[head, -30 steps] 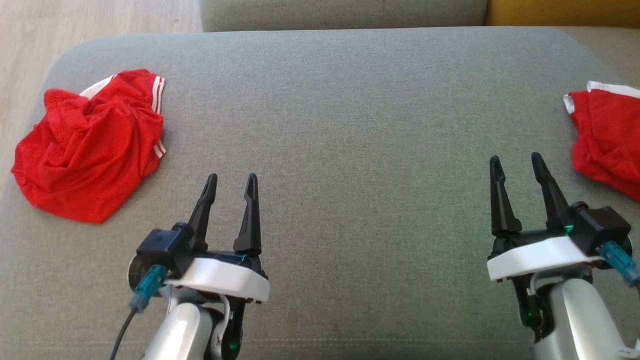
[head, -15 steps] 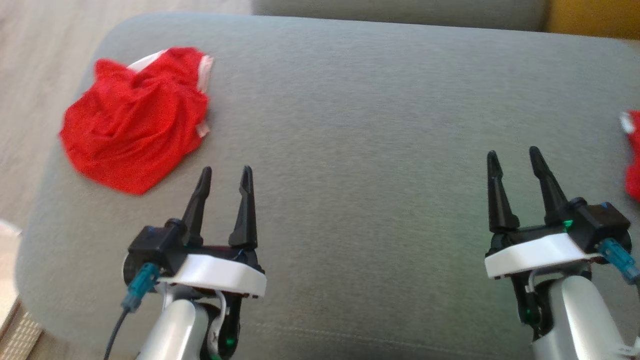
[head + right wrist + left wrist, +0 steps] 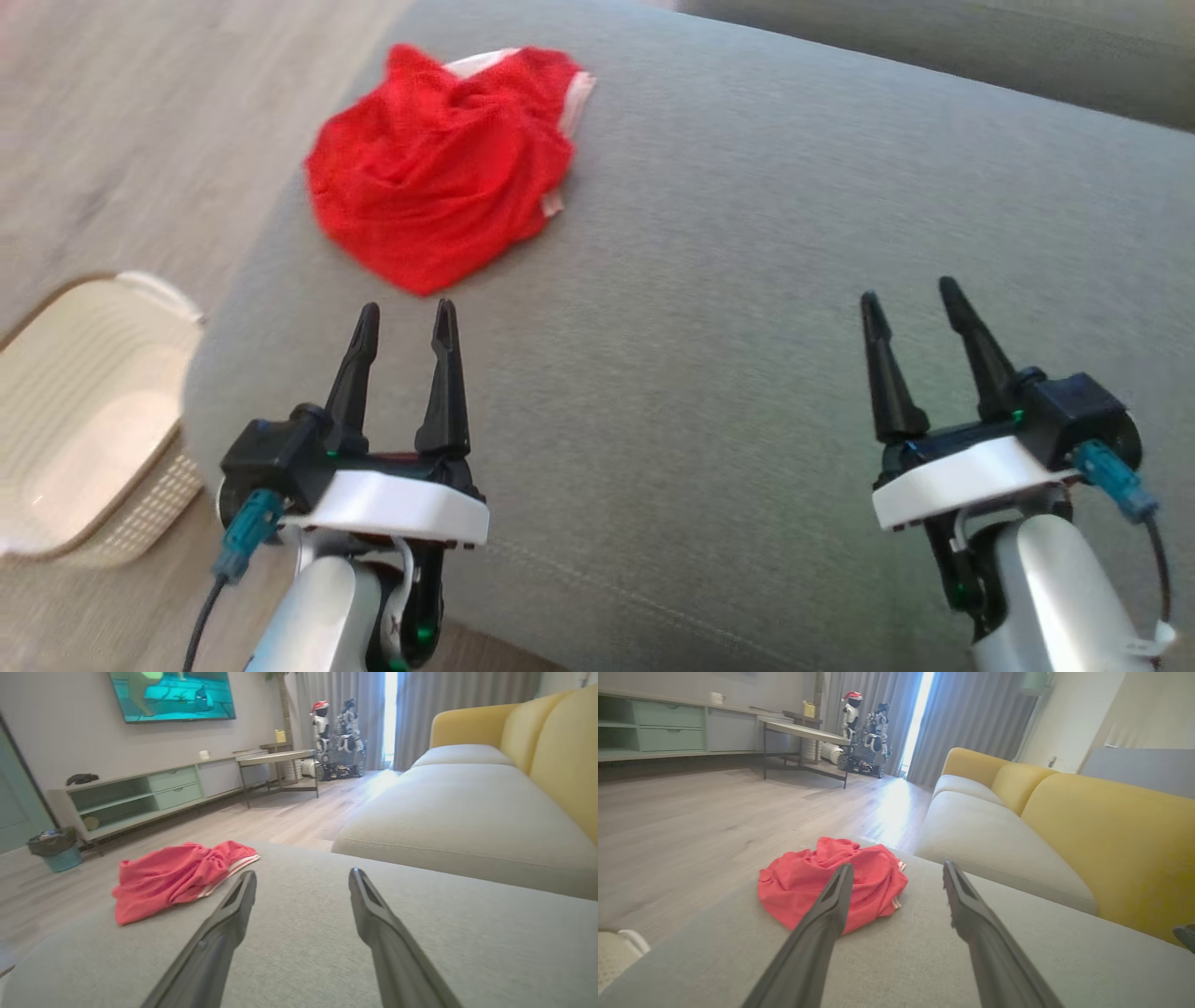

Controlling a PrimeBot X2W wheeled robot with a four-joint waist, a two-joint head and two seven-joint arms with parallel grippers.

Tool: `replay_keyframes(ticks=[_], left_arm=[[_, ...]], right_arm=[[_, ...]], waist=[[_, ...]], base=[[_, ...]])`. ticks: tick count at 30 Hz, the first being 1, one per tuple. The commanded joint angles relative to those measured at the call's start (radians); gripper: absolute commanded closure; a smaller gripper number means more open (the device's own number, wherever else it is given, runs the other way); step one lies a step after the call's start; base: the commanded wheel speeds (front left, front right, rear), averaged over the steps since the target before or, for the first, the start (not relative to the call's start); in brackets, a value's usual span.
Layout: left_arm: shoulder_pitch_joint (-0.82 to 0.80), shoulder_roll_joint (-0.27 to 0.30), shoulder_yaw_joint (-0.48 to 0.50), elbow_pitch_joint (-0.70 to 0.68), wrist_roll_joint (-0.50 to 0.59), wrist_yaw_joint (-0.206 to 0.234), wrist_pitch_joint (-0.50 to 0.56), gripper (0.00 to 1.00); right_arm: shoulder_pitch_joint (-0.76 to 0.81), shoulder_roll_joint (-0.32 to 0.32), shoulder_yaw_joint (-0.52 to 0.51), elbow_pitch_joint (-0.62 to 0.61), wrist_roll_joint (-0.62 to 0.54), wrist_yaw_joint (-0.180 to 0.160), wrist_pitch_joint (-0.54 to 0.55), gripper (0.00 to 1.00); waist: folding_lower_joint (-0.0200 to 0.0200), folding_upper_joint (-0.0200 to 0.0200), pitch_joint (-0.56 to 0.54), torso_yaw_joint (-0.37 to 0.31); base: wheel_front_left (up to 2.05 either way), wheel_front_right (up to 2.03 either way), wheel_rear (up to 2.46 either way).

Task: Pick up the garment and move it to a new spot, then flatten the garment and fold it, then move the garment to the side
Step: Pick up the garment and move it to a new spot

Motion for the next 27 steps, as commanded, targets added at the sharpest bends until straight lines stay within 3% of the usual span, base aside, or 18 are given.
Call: replay_keyframes(ticks=[1, 12, 27], left_arm=[[-0.021, 0.001, 0.039, -0.038, -0.008, 0.008, -0.005, 0.0], [0.006, 0.001, 0.042, -0.046, -0.01, 0.015, -0.005, 0.0], [-0.006, 0.001, 0.083, -0.053, -0.022, 0.024, -0.005, 0.0]], right_arm=[[-0.02, -0.012, 0.037, -0.04, -0.003, -0.001, 0.002, 0.0], [0.001, -0.024, 0.034, -0.049, 0.007, -0.001, 0.013, 0.0], [-0.013, -0.023, 0.033, -0.061, 0.01, -0.001, 0.023, 0.0]], waist=[[0.0, 0.0, -0.004, 0.049], [0.0, 0.0, -0.022, 0.118], [0.0, 0.0, 0.009, 0.07]], base=[[0.0, 0.0, 0.0], [0.0, 0.0, 0.0], [0.0, 0.0, 0.0]])
